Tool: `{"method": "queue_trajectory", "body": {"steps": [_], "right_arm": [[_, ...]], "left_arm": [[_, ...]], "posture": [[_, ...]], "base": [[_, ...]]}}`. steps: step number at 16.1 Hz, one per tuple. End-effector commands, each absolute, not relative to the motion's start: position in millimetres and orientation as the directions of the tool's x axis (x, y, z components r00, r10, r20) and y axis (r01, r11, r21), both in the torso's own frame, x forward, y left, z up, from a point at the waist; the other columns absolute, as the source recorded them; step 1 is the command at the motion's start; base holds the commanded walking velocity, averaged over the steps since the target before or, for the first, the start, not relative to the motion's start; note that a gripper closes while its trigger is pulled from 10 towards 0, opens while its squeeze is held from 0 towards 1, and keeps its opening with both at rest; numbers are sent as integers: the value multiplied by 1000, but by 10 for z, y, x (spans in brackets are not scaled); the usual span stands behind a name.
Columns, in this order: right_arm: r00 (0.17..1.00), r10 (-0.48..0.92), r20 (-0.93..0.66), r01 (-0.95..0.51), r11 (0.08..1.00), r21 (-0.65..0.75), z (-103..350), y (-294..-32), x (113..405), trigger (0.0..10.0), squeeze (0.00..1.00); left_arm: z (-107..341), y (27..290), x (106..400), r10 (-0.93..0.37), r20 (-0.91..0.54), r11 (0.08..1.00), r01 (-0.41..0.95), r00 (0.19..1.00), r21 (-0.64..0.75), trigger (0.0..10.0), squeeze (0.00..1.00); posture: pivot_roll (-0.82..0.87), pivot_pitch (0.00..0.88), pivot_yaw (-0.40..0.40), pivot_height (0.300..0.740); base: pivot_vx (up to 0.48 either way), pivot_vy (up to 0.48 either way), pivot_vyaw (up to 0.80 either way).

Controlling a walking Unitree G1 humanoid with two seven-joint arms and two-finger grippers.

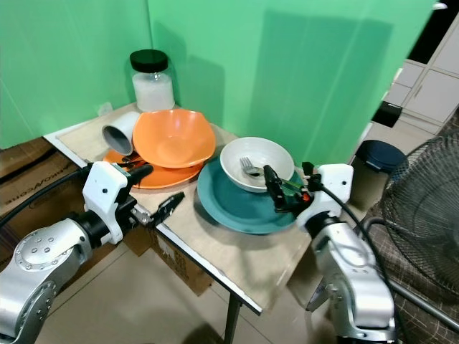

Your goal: Setting the table

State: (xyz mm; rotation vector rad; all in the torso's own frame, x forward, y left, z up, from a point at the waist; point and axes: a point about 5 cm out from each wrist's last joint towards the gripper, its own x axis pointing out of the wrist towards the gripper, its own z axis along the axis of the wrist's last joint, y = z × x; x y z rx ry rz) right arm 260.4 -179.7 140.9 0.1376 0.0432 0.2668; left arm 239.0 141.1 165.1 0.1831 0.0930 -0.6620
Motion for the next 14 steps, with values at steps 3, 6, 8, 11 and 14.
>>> {"method": "queue_trajectory", "body": {"steps": [3,6,8,11,14], "right_arm": [[945,310,-102,-295,945,144,1276,-1843,2601,10000,1000],[919,376,-117,-355,920,165,1216,-1818,2556,10000,1000],[918,378,-121,-358,920,157,1213,-1823,2554,10000,1000],[909,404,-104,-391,911,128,1264,-1840,2521,10000,1000],[877,450,-170,-444,893,73,1194,-1816,2473,10000,1000]], "left_arm": [[1623,1437,2292,-678,-179,711,698,713,87,10000,0],[1639,1412,2195,-749,-174,644,764,639,33,10000,0],[1642,1416,2197,-751,-174,642,766,637,33,10000,0],[1644,1438,2206,-749,-178,643,765,639,40,10000,0],[1636,1464,2212,-744,-187,645,762,641,48,10000,0]], "posture": [[110,0,-47,740],[118,0,-56,740],[118,0,-56,740],[117,0,-57,740],[114,0,-55,740]], "base": [[0,0,0],[0,0,0],[0,0,0],[0,0,0],[0,0,0]]}}
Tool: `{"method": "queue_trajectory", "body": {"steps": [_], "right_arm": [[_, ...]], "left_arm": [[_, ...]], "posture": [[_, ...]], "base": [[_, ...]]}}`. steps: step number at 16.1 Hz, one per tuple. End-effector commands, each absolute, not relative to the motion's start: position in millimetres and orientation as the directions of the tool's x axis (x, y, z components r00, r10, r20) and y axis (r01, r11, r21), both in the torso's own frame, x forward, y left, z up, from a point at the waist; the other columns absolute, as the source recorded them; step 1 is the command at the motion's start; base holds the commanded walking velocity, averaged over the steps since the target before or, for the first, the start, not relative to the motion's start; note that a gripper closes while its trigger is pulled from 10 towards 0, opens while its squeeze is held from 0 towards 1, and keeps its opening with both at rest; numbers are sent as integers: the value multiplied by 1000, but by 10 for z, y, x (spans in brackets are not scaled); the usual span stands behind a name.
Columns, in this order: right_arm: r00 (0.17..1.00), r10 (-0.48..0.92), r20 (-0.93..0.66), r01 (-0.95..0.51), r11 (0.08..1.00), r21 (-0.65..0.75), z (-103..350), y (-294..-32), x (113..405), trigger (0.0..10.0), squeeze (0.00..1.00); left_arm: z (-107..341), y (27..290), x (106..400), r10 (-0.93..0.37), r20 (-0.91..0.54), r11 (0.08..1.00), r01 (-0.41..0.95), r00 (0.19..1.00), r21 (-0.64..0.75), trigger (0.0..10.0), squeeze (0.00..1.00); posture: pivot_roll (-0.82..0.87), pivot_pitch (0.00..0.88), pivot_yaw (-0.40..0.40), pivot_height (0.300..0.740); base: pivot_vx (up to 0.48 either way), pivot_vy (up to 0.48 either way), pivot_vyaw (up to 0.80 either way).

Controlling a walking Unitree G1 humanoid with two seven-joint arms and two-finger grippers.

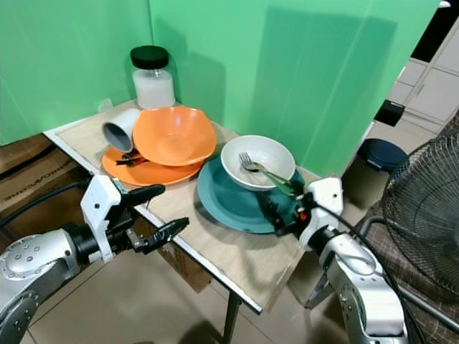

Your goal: Setting the table

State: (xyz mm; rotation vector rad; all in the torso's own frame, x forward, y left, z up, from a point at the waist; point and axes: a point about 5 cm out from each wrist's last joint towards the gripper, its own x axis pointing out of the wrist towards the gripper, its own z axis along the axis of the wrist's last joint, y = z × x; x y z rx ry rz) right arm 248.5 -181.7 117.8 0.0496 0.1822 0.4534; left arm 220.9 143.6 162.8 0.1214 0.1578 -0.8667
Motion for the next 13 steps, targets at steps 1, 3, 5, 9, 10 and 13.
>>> {"method": "queue_trajectory", "body": {"steps": [1,3,5,9,10,13], "right_arm": [[873,456,-172,-450,890,73,1192,-1811,2471,10000,1000],[867,464,-184,-460,886,65,1188,-1801,2460,10000,1000],[874,442,-201,-440,896,56,1166,-1813,2481,10000,0],[893,386,-231,-383,922,59,1101,-1803,2525,10000,0],[896,380,-230,-376,925,63,1100,-1799,2531,10000,0],[910,367,-192,-342,927,154,1139,-1770,2570,10000,0]], "left_arm": [[1637,1468,2213,-744,-188,645,762,642,48,10000,0],[1642,1478,2213,-742,-189,646,762,643,52,10000,0],[1643,1477,2212,-743,-190,645,762,642,52,10000,0],[1643,1482,2199,-742,-190,646,761,643,53,10000,0],[1643,1481,2197,-742,-190,646,761,643,53,10000,0],[1645,1491,2202,-736,-187,652,756,650,59,10000,0]], "posture": [[114,0,-55,740],[115,0,-57,740],[115,0,-58,740],[117,0,-62,740],[117,0,-62,740],[119,0,-62,740]], "base": [[0,0,0],[0,0,0],[0,0,0],[0,0,0],[0,0,0],[0,0,0]]}}
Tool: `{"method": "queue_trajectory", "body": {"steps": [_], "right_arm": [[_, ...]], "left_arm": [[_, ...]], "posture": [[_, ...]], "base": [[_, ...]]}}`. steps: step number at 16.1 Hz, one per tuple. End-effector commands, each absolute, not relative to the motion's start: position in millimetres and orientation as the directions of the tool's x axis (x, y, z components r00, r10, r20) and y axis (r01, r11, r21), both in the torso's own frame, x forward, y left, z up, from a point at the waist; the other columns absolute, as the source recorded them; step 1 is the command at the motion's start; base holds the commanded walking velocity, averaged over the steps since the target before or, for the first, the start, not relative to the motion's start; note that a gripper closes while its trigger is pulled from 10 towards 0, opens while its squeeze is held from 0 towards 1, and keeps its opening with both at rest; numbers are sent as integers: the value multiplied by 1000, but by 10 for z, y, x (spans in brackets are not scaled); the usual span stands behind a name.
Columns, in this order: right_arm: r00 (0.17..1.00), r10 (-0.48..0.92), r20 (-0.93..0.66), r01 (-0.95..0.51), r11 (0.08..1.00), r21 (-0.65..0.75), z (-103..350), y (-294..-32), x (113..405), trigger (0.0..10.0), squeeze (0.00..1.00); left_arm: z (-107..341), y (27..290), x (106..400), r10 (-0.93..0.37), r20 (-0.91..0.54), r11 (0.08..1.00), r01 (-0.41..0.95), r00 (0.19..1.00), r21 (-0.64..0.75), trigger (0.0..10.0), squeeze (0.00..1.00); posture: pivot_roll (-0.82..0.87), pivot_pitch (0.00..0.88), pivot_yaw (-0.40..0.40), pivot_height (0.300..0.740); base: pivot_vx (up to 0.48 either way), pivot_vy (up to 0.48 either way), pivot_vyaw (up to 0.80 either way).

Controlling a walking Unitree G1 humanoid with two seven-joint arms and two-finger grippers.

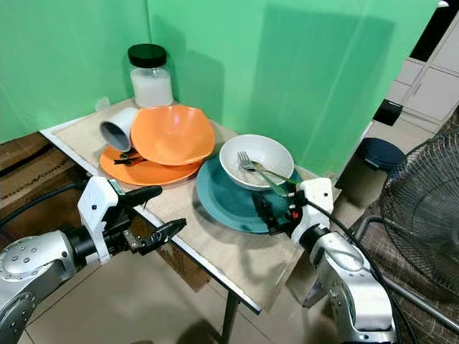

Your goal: Setting the table

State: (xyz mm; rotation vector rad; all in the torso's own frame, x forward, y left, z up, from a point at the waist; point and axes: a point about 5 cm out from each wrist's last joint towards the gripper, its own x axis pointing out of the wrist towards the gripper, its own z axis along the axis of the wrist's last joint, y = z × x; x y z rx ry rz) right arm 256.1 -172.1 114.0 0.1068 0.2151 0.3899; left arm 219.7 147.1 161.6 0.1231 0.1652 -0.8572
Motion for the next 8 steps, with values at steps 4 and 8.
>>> {"method": "queue_trajectory", "body": {"steps": [4,8], "right_arm": [[909,362,-206,-335,929,157,1091,-1712,2575,7333,0],[914,337,-225,-307,938,157,1063,-1691,2615,6627,0]], "left_arm": [[1650,1492,2212,-738,-187,650,757,649,62,10000,0],[1654,1494,2220,-738,-186,649,758,648,65,10000,0]], "posture": [[119,0,-60,740],[120,0,-58,740]], "base": [[0,0,0],[0,0,0]]}}
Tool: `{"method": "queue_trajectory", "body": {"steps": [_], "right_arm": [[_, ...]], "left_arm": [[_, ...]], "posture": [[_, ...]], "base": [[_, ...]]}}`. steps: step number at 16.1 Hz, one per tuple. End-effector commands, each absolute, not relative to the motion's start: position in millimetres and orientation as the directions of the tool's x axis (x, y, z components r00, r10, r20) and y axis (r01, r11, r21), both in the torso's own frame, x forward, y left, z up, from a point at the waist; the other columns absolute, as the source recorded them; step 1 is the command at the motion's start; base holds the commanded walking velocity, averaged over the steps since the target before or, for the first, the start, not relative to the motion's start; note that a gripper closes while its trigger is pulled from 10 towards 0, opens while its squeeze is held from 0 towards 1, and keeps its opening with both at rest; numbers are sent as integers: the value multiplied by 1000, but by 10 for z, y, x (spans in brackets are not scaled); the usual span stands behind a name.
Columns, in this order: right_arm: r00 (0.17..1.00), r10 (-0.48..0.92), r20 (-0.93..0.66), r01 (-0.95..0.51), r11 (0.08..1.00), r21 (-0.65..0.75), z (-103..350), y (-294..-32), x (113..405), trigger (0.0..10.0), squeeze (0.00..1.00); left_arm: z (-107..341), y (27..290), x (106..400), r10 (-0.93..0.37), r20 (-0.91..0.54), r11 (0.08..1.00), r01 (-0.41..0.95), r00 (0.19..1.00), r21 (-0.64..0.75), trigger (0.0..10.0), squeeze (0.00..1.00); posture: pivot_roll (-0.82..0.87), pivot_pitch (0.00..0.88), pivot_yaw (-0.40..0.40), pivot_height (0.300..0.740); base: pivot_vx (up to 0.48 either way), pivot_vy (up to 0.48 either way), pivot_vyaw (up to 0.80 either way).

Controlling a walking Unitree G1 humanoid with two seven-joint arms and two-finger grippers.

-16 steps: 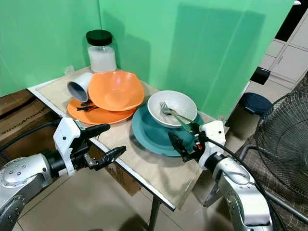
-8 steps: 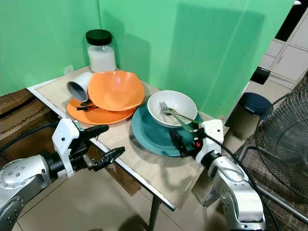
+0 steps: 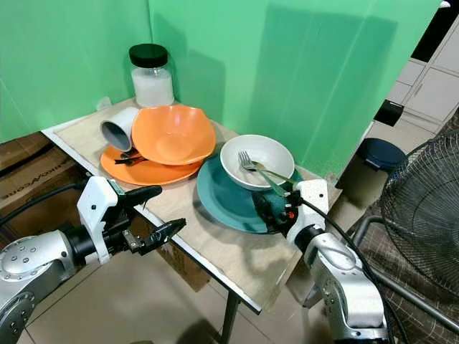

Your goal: Setting the table

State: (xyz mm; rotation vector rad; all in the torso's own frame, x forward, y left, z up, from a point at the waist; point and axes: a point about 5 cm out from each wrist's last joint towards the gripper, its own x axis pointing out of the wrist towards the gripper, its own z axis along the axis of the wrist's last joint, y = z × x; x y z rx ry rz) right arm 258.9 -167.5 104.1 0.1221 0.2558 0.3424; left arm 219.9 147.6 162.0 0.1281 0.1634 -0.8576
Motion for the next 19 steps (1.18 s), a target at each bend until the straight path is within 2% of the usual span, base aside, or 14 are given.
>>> {"method": "queue_trajectory", "body": {"steps": [1,4,6,7,8,9,10,11,15,19], "right_arm": [[915,337,-222,-307,938,159,1067,-1681,2624,7333,0],[916,337,-217,-307,938,161,1071,-1661,2637,9176,0],[919,333,-211,-303,939,164,1077,-1661,2644,9961,0],[921,329,-208,-299,940,163,1082,-1665,2648,10000,0],[924,326,-200,-296,941,163,1097,-1670,2654,9216,0],[925,325,-197,-296,941,165,1105,-1671,2656,8863,0],[925,327,-192,-299,940,163,1113,-1671,2659,5922,0],[925,329,-189,-301,940,160,1115,-1672,2661,4078,0],[926,331,-184,-304,939,159,1121,-1666,2668,4118,0],[924,334,-188,-307,939,157,1112,-1661,2667,3569,0]], "left_arm": [[1655,1494,2222,-738,-186,650,757,649,65,10000,0],[1657,1494,2222,-738,-186,648,758,648,67,10000,0],[1658,1492,2223,-741,-186,646,760,646,67,10000,0],[1658,1490,2223,-742,-186,644,762,644,66,10000,0],[1659,1487,2223,-743,-186,643,763,642,66,10000,0],[1660,1486,2224,-744,-186,643,763,642,66,10000,0],[1660,1484,2224,-744,-186,642,764,642,66,10000,0],[1660,1483,2225,-744,-186,642,763,642,66,10000,0],[1660,1485,2225,-743,-186,644,762,643,67,10000,0],[1658,1486,2224,-742,-188,643,762,643,69,10000,0]], "posture": [[120,0,-58,740],[121,0,-57,740],[121,0,-57,740],[121,0,-57,740],[120,0,-55,740],[120,0,-55,740],[121,0,-56,740],[122,0,-56,740],[123,0,-57,740],[124,0,-58,740]], "base": [[0,0,0],[0,0,0],[0,0,0],[0,0,0],[0,0,0],[0,0,0],[0,0,0],[0,0,0],[0,0,0],[0,0,0]]}}
